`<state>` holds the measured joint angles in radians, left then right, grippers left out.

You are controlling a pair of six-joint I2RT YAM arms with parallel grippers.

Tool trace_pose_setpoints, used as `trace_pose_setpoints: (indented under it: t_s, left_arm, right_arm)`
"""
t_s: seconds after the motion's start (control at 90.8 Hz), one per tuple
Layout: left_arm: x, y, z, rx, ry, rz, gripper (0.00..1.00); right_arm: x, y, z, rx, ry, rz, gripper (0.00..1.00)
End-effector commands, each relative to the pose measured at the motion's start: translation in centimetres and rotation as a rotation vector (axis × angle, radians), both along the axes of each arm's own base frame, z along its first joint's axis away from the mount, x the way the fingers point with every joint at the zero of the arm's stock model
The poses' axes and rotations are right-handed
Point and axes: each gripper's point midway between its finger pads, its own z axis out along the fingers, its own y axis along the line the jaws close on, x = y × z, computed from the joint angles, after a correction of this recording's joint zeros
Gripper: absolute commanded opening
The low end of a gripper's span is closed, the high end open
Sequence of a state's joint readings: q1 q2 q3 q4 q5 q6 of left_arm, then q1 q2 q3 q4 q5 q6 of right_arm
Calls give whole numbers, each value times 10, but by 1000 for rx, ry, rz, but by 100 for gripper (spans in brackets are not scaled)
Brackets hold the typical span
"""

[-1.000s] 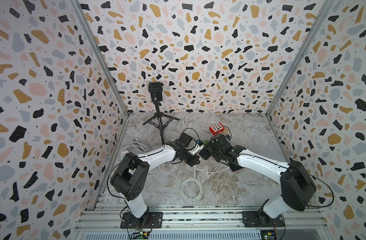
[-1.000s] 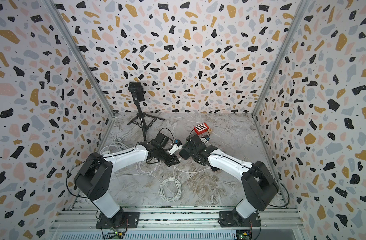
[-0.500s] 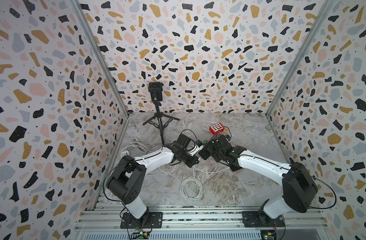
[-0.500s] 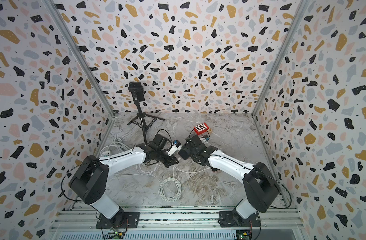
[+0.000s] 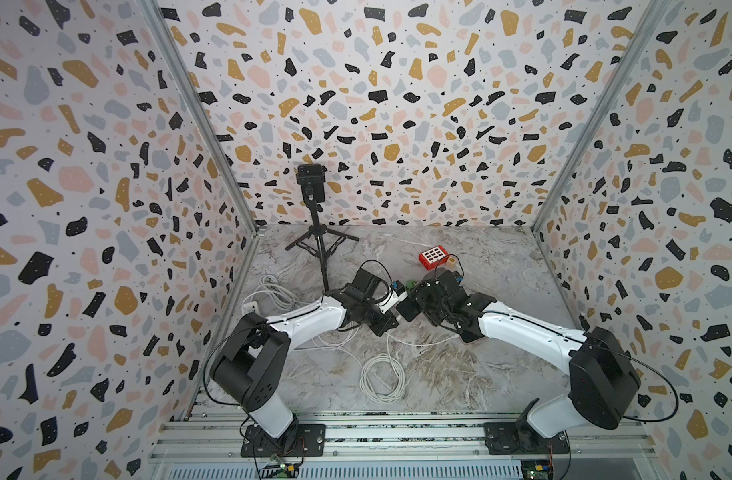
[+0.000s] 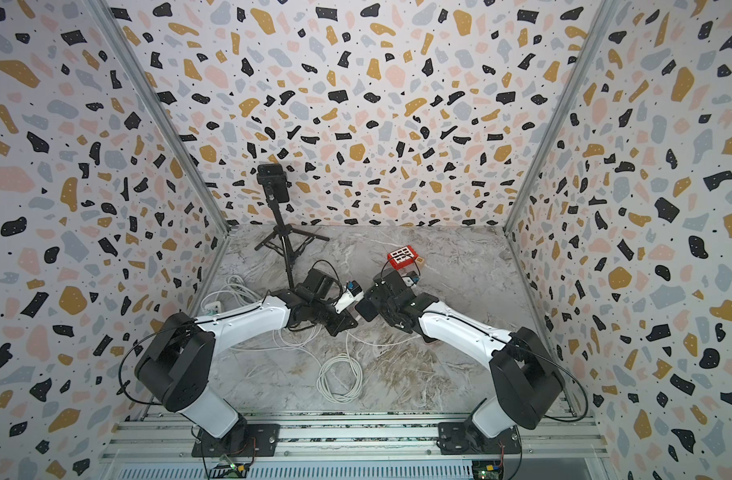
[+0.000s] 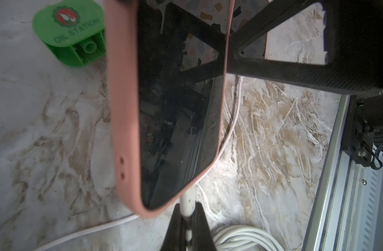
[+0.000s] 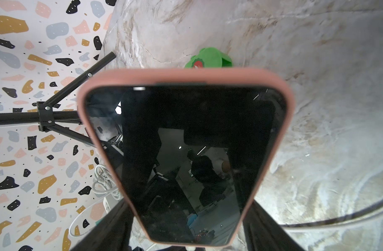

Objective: Plug the charging cable into the phone
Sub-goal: Insert the charging cable into the phone.

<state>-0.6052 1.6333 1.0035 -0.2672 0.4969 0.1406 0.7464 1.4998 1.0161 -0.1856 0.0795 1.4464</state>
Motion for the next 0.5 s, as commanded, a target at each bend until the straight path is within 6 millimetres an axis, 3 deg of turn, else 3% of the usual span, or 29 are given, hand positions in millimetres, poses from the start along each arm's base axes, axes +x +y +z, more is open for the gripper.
trace_pose_setpoints:
  t_s: [0.0,0.253,0.485]
  left_arm:
    - [22,-25,51,-155,-214,-53,0]
    - [25,-26,52,-156,-226,-51,0]
    - [27,-26,54,-154,-233,-45,0]
  right_arm:
    - [-26,25,19,112,26,128,67]
    - [-33,46,8,172,82,198,66]
    - [-38,48,5,153,93,221,66]
